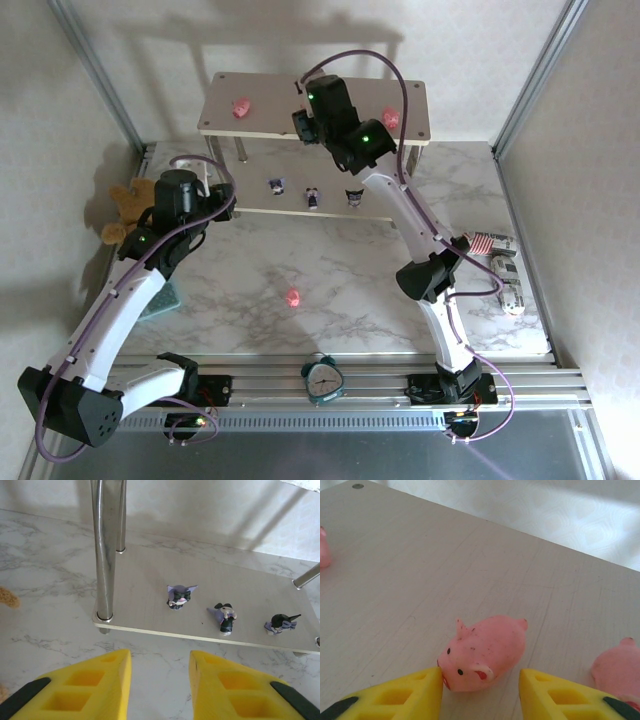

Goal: Place and organize the plastic toys onto the shelf

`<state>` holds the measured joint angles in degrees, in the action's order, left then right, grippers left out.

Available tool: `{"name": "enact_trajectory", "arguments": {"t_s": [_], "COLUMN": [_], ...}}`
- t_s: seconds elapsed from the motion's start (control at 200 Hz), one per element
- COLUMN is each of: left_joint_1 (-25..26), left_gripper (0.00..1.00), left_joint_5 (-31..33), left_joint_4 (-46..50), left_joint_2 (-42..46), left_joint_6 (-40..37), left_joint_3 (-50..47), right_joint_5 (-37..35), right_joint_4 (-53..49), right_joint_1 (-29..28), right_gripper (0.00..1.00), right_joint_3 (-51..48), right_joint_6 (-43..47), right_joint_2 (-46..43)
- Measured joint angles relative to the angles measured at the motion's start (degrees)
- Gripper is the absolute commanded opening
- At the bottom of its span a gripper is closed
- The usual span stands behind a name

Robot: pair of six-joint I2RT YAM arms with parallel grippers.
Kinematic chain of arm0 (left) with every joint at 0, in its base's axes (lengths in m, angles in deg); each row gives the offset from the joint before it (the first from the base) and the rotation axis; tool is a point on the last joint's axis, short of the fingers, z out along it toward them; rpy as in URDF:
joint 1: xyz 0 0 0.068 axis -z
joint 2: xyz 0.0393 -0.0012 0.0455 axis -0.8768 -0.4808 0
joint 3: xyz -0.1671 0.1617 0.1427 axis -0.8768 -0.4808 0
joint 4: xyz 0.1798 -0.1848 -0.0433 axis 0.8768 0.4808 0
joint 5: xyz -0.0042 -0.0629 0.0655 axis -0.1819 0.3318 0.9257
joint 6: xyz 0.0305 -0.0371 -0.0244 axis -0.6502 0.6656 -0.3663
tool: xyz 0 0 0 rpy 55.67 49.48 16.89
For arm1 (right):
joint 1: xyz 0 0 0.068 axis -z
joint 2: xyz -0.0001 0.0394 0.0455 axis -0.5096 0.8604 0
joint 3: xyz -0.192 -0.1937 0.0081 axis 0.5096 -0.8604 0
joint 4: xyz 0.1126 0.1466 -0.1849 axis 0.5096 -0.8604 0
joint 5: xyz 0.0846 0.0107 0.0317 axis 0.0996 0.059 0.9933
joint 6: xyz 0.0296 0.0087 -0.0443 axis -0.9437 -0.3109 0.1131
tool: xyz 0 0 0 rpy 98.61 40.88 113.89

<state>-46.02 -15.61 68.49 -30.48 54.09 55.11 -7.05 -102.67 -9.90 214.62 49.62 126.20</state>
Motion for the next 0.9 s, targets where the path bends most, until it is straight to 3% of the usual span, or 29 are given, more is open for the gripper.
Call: {"name": "enact_trajectory", "arguments": {"t_s": [0.21,0.32,0.471,0.626,0.901], "left_joint_1": [-0.35,-0.39,-0.46,-0.50,-0.85], "left_gripper": [0.36,0.36,0.36,0.37,0.37], "left_joint_5": [-0.15,-0.24,-0.42,-0.42,-0.39], "left_joint_4": [0.00,0.00,-0.02,-0.02,0.00], "left_joint_2": [0.00,0.00,0.11,0.50,1.40], "left_joint_6": [-0.04,-0.04,-0.04,-0.04,-0.04], "left_joint_3": [0.00,0.00,0.00,0.00,0.00], "right_joint_5": [0.48,2.14,4.66,5.55,5.60], "right_joint_4": [0.92,1.60,2.62,5.07,8.76], "right_joint_1": [0.00,0.00,-0.04,-0.57,-1.25], "right_gripper": [0.63,0.76,0.84,0.88,0.84], "right_joint_3": [0.11,0.20,0.15,-0.57,-0.61], "right_joint_6": [-0.17,-0.87,-2.78,-3.04,-3.93], "right_joint_2": [0.35,0.31,-0.37,-3.21,-9.31]}}
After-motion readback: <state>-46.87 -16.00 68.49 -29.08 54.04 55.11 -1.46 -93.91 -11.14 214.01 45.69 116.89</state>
